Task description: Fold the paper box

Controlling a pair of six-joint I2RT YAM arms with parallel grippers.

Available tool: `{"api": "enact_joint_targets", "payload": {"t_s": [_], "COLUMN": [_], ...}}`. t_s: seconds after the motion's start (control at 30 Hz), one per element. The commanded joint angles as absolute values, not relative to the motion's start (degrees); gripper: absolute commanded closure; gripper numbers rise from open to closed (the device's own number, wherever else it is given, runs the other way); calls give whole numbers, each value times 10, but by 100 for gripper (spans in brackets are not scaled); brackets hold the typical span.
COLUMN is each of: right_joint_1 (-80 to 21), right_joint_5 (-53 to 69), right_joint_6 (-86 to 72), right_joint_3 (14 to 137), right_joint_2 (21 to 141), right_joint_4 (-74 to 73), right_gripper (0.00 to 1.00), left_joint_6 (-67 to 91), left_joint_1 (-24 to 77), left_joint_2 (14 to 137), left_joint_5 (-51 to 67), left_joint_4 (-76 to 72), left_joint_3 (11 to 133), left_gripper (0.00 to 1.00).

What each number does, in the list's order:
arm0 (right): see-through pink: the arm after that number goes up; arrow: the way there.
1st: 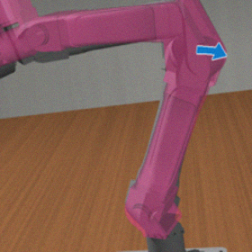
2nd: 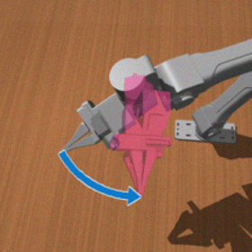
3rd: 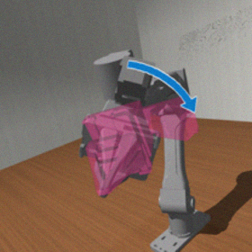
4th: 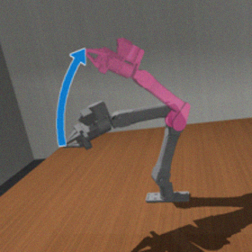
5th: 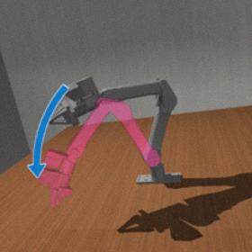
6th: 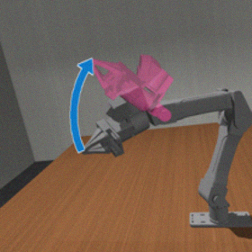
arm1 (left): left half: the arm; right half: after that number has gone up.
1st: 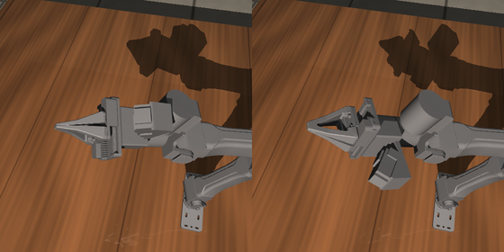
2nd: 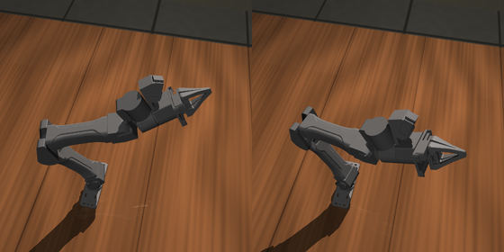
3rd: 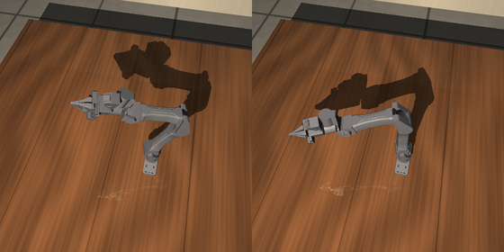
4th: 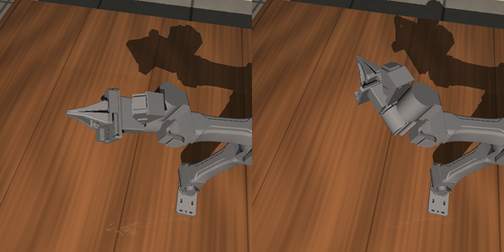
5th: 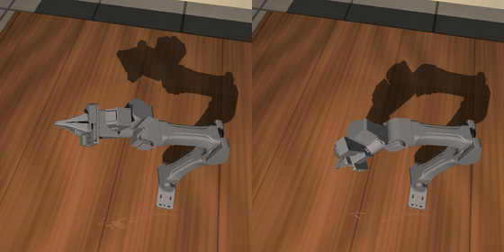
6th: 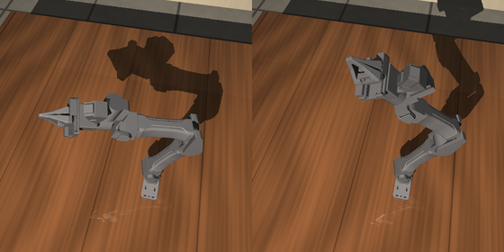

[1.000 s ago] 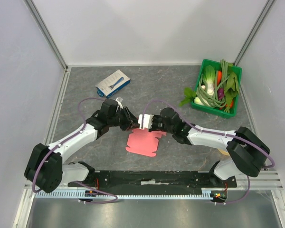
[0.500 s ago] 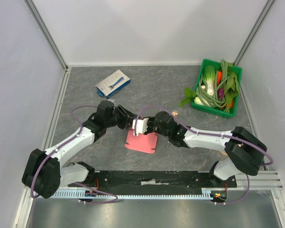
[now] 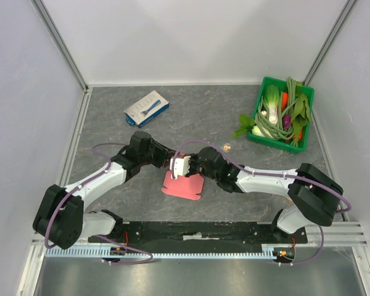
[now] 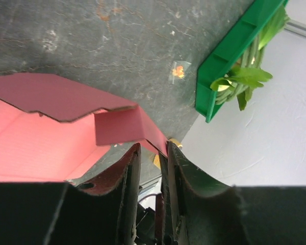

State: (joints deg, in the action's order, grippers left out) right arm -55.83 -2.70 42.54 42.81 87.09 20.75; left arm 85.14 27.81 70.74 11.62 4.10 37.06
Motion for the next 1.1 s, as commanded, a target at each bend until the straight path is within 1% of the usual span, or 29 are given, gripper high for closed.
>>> {"api": "enact_joint_targets", "payload": {"t_s": [0.0,0.07,0.2,0.23,0.3,0.37,0.4,0.43,0.47,0.5,0.53,0.57,0.6,0.63,0.67,0.7,0.73,0.77,0.8,0.83,0.87,0.9,0.93,0.97,1.0,1.07], "right_joint_1": [-564,-566,-569,-570,-570,-572,-574,-575,-575,-576,-577,-578,-579,-580,-580,-581,-579,-578,-577,-577,-575,-574,-574,-568,-563,-551], "right_joint_5": [-27,-26,-29,-30,-32,-33,-34,-44,-53,-64,-91,-104,-125,-165,-177,-194,-239,-252,-256,-255,-235,-205,-184,-134,-107,-94], "right_joint_6": [440,440,442,442,441,436,433,427,405,384,365,308,268,230,160,122,68,-18,-65,-110,-153,-242,-288,-346,-432,-557], "right_joint_3": [447,448,449,449,452,450,451,452,458,463,469,478,482,488,511,525,561,583,608,659,677,689,698,697,694,664], "right_joint_2": [867,868,871,873,874,875,875,876,877,878,874,868,855,847,840,828,824,823,826,831,832,831,826,821,809,785], "right_joint_4": [236,236,235,236,237,243,245,245,245,239,229,209,201,160,123,86,6,-47,-98,-190,-220,-238,-246,-239,-227,-178], "right_gripper": [100,100,100,100,100,100,100,100,100,92,82,72,55,47,39,36,31,27,26,26,25,25,25,24,24,24], "left_joint_6": [882,882,878,876,875,875,875,873,867,862,854,841,839,833,829,825,819,814,810,806,805,806,808,808,809,807], "left_joint_1": [276,276,276,276,276,276,276,277,277,277,277,277,277,277,277,277,277,277,277,277,277,277,277,278,277,278], "left_joint_2": [738,740,737,737,738,739,737,737,732,730,727,721,716,712,701,696,691,685,683,681,680,680,680,681,679,675], "left_joint_5": [102,98,78,76,76,76,76,69,64,58,46,39,30,14,8,2,-12,-17,-21,-22,-21,-19,-18,-17,-15,-15], "left_joint_4": [25,23,18,17,5,3,-24,-32,-34,-40,-47,-52,-54,-62,-73,-83,-87,-93,-100,-122,-133,-148,-180,-199,-213,-248], "left_joint_3": [394,396,396,395,391,387,379,375,374,368,363,360,350,343,329,323,319,311,307,302,291,285,276,260,253,236], "left_gripper": [67,71,74,78,82,87,90,97,98,98,98,98,98,98,98,98,98,98,98,98,98,98,98,98,98,98]}}
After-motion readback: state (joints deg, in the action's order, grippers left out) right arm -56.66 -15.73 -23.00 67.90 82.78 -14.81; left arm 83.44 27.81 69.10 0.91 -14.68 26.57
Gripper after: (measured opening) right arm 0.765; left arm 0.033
